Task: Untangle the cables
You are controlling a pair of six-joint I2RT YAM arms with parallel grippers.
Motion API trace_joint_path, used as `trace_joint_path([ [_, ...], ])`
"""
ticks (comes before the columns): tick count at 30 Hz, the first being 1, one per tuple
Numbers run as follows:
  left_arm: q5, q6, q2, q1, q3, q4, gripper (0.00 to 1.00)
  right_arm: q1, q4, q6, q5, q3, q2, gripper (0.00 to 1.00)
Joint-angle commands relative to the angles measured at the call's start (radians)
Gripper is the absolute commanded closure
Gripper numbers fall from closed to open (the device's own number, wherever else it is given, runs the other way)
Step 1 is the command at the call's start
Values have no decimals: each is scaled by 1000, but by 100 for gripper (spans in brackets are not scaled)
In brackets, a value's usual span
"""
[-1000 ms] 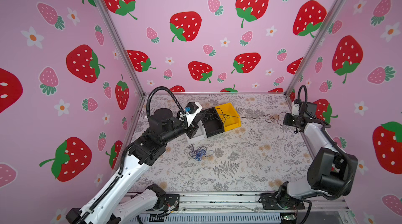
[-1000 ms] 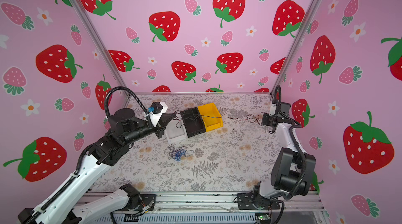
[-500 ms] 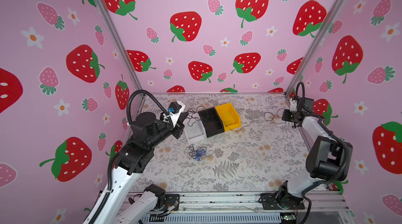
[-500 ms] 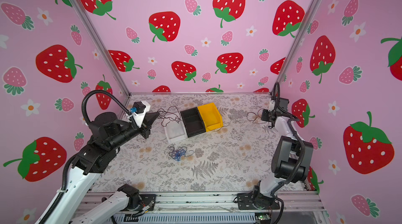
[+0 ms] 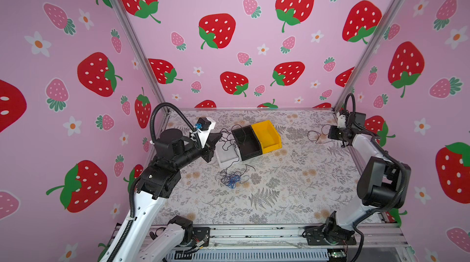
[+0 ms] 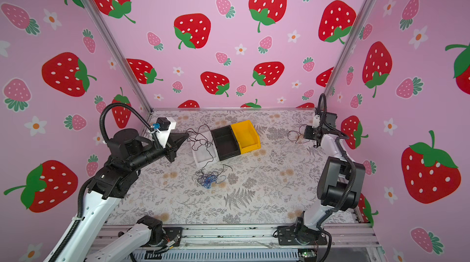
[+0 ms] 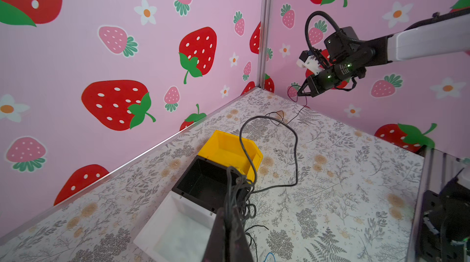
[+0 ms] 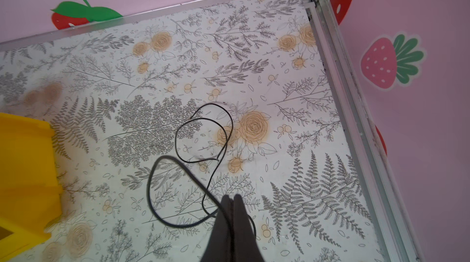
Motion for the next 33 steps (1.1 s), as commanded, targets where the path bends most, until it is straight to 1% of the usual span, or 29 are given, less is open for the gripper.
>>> trace_joint_path([
  [1,82,-58,32,-42,29,94,100,44,-14,-26,-50,51,-89,100],
  [5,14,-8,113,-190,89,101,100,85,-33,-31,-46,76,-154,100],
  [7,-1,0,152,-243,113,123,100,96,-50,-31,-47,98,-177,100],
  [12,-34,17,265,-367,202,168,100,114,-94,-36,-26,174,-224,100],
  [17,-45,44,403,-467,353,180,100,116,-128,-41,-12,277,-249,100],
  [22,-41,62,527,-517,515,168,100,117,-149,-49,12,378,-245,100],
  [27,-31,71,611,-538,646,142,100,114,-153,-53,20,410,-230,100],
  [31,-23,88,667,-545,722,113,100,114,-148,-57,26,406,-230,100],
  [33,-32,96,677,-545,713,95,100,112,-149,-59,25,407,-231,100],
])
